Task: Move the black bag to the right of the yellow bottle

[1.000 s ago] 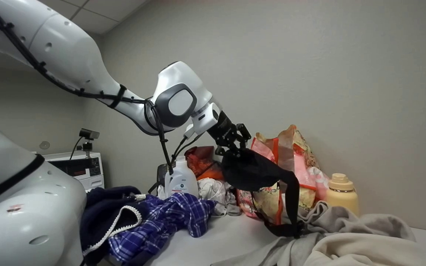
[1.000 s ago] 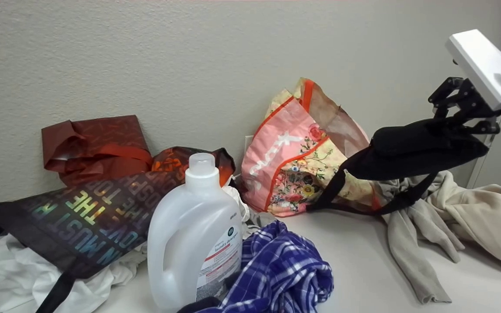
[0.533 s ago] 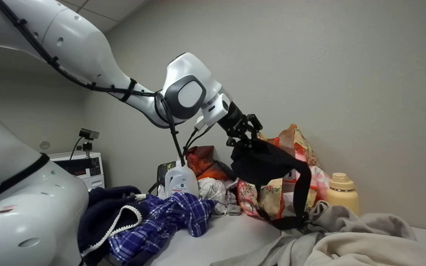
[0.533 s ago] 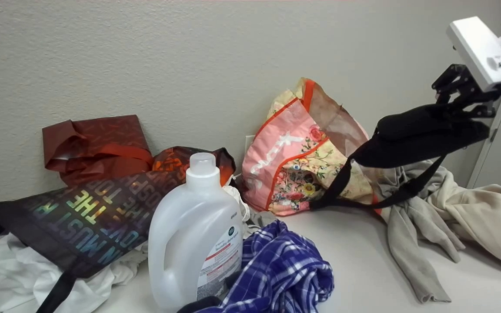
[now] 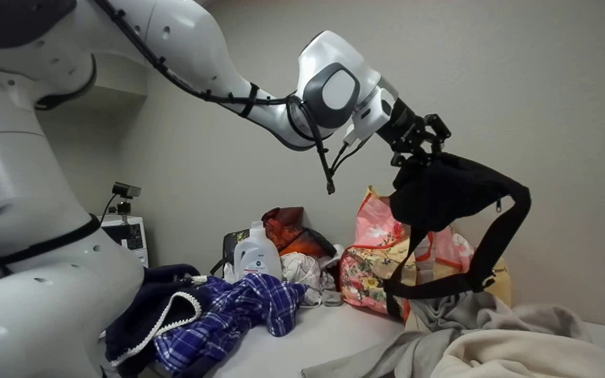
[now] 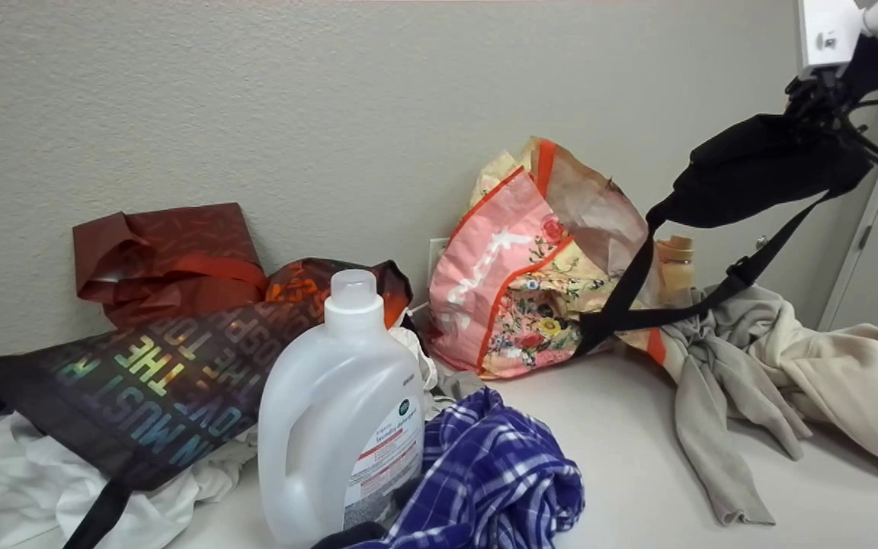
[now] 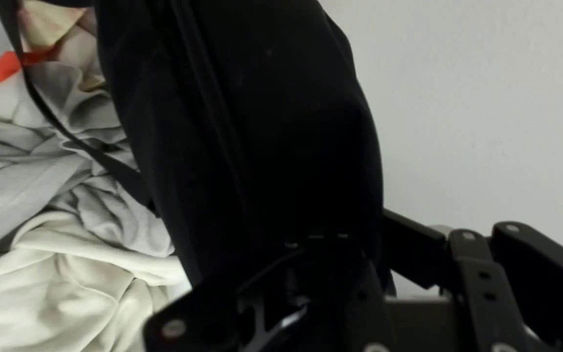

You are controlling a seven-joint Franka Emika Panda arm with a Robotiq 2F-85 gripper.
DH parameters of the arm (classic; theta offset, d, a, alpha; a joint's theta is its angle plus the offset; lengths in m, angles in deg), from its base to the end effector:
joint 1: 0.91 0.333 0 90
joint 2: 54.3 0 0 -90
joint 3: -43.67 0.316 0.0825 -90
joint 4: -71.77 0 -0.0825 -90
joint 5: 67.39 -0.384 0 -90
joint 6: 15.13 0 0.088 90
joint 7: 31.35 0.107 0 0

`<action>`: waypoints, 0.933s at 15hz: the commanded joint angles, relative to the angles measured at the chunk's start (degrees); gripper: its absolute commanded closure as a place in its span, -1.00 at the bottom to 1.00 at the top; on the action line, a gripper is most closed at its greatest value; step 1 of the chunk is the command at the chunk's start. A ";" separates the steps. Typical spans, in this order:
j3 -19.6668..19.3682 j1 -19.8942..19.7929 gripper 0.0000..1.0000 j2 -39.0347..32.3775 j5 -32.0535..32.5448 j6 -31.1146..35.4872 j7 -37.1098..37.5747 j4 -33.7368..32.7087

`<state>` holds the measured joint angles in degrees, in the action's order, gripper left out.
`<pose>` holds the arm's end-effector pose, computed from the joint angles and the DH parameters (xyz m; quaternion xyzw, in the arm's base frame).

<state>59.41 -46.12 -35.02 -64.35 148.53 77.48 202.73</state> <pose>0.4468 -0.2311 0.5895 -0.3506 0.8292 -0.3709 0.2280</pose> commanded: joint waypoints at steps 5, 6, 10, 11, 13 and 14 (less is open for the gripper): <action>6.68 -9.97 0.93 -13.47 8.50 -4.75 18.84 -24.64; 6.92 -9.79 0.93 -14.71 8.98 -5.75 20.16 -26.83; 7.57 -8.37 0.93 -19.35 8.00 -10.82 24.32 -36.01; 7.76 -8.20 0.93 -20.53 8.57 -12.07 26.59 -38.66; -1.81 2.03 0.93 -23.18 12.69 -13.39 32.93 -44.00; -3.83 4.29 0.93 -24.83 14.93 -14.19 36.11 -47.18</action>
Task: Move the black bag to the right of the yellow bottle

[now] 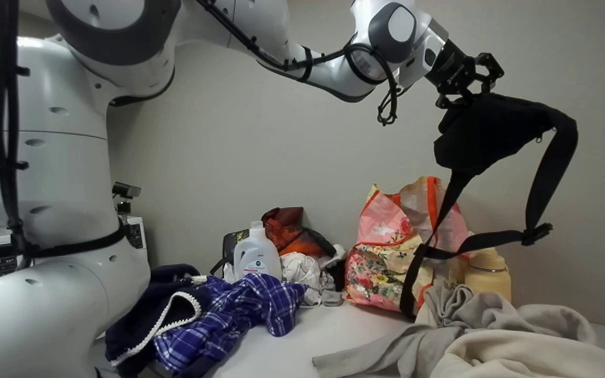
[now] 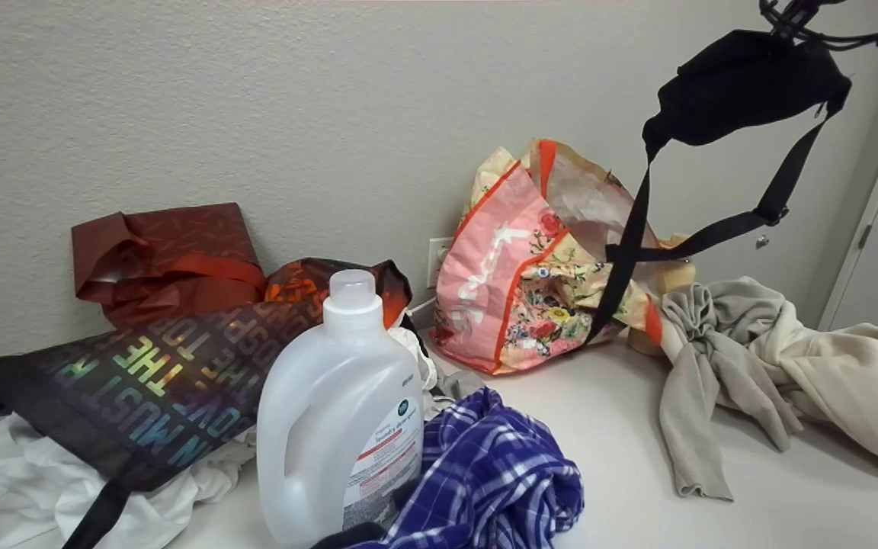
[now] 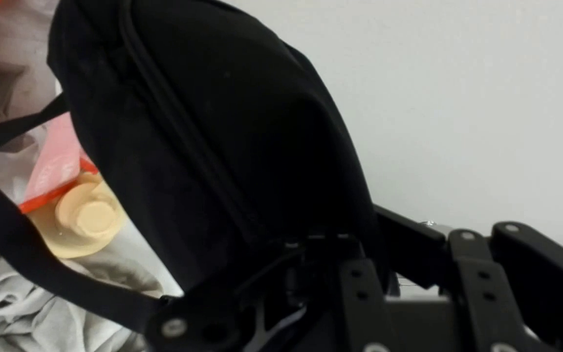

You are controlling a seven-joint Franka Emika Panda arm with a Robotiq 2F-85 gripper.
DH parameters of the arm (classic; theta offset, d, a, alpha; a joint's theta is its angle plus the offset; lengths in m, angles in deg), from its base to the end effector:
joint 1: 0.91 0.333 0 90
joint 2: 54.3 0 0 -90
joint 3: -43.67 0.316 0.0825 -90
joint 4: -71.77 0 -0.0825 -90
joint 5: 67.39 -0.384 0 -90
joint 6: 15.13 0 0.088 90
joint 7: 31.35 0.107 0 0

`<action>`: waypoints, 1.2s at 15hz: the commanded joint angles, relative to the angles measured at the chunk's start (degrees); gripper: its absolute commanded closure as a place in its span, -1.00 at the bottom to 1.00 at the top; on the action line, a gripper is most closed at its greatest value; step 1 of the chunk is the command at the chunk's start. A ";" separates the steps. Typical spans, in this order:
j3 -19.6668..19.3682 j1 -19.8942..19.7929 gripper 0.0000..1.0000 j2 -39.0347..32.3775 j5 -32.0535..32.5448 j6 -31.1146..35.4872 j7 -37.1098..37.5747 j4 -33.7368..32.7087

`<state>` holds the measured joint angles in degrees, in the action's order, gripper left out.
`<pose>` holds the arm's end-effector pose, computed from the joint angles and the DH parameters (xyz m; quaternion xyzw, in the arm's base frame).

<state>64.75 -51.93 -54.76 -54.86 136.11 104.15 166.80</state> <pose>0.5333 -0.3020 0.7060 -0.1702 0.8641 -0.3529 0.3160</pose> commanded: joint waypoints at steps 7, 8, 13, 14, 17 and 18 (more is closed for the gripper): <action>-37.40 30.45 0.93 -17.09 -0.87 -2.32 13.40 -30.34; -42.14 33.29 0.93 -19.38 -3.09 -2.22 13.56 -32.95; -55.62 41.67 0.93 -29.28 -9.88 -3.50 14.31 -39.90; -56.20 42.90 0.93 -29.94 -9.30 -3.46 14.07 -39.37; -56.22 45.42 0.93 -32.02 -6.88 -2.80 13.96 -37.17; -56.00 45.93 0.93 -32.64 -6.25 -2.84 13.99 -36.38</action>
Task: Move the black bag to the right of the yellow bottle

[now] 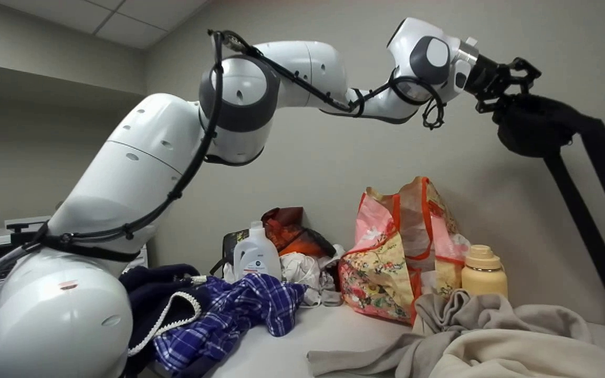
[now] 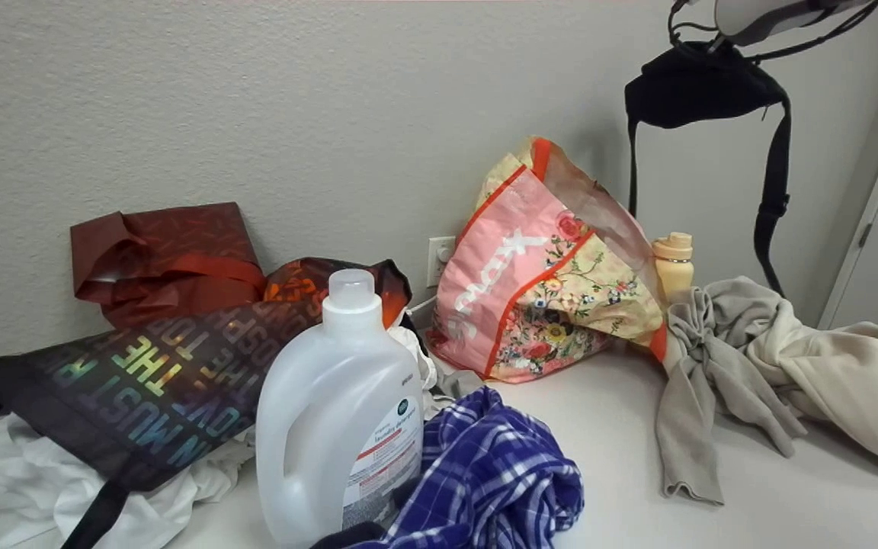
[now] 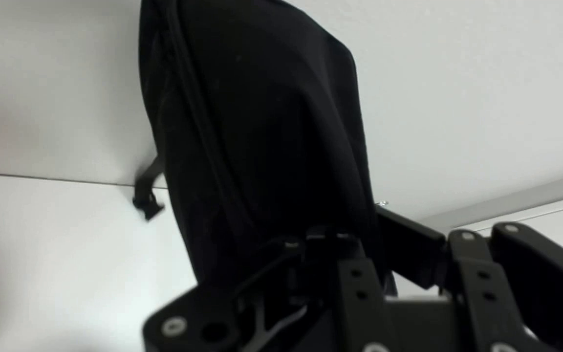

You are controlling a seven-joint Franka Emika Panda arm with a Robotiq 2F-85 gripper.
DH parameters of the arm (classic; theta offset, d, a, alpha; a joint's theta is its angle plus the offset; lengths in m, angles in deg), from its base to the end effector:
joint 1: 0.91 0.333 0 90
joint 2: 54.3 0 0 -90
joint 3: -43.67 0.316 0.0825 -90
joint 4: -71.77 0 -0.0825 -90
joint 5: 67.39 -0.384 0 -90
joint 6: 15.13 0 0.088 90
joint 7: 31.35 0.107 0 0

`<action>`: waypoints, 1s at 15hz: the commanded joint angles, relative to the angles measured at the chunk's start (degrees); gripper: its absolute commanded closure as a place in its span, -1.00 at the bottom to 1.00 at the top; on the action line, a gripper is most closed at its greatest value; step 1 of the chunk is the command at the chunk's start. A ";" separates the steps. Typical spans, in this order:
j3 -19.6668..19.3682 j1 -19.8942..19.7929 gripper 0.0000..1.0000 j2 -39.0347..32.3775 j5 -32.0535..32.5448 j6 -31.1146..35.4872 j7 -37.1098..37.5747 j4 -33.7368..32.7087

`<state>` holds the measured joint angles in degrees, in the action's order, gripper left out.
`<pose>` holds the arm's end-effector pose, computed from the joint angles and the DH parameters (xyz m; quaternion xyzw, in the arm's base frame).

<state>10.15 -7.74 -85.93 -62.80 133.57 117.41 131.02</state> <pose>0.6555 -0.3432 0.6941 -0.0571 0.8442 -0.4157 0.3337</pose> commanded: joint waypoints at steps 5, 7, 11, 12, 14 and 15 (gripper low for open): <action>-1.16 2.29 0.93 -4.03 4.29 -4.11 -0.95 1.18; -0.94 2.27 0.93 -4.25 5.42 -6.08 -1.86 2.50; -0.01 2.12 0.93 -3.93 5.42 -7.40 -5.26 6.36; 0.05 2.18 0.93 -3.86 5.34 -7.62 -5.82 7.11; 0.07 2.37 0.94 -3.84 5.33 -7.56 -6.77 8.60; -0.20 2.60 0.59 -3.93 5.61 -7.52 -6.87 9.18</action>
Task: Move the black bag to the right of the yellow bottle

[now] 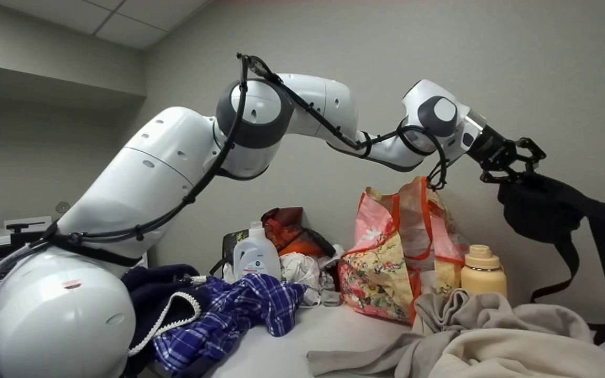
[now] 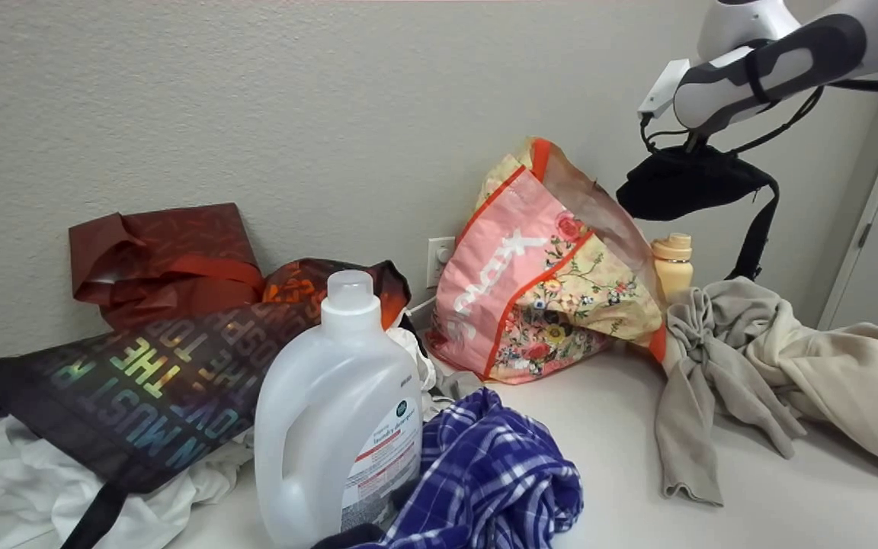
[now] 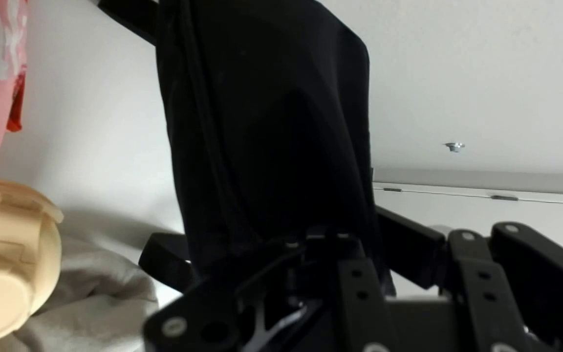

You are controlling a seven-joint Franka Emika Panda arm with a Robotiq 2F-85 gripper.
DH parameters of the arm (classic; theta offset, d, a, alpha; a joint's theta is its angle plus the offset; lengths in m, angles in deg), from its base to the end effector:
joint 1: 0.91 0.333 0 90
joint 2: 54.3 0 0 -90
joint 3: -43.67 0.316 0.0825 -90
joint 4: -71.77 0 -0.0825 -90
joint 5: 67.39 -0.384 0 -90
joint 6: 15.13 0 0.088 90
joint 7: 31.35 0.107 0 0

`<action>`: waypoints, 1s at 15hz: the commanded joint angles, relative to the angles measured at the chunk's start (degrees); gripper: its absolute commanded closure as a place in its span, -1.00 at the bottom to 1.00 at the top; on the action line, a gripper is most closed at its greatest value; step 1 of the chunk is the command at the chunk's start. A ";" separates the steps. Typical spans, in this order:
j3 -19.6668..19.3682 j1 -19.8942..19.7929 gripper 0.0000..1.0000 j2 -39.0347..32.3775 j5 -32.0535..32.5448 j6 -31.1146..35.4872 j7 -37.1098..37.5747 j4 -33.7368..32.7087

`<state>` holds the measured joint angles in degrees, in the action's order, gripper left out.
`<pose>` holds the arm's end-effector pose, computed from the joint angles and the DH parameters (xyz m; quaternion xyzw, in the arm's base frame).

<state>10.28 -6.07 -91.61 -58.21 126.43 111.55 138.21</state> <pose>0.6868 -0.3532 0.5452 -0.1347 0.8990 -0.3854 0.1581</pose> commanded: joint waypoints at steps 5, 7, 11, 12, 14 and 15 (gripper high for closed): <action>-0.95 1.62 -0.28 2.48 2.00 0.09 -1.47 2.78; -0.96 1.88 -0.59 3.56 2.86 0.23 -1.86 2.75; 0.19 2.26 -1.00 8.44 3.41 0.49 -6.73 3.78; 1.21 2.18 -1.00 10.89 2.70 0.62 -9.96 4.85; 2.54 2.31 -1.00 15.53 2.02 1.47 -15.71 6.98; 3.17 2.35 -1.00 17.65 1.67 1.74 -18.23 7.90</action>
<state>11.13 -4.50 -82.32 -55.78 126.69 100.16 140.00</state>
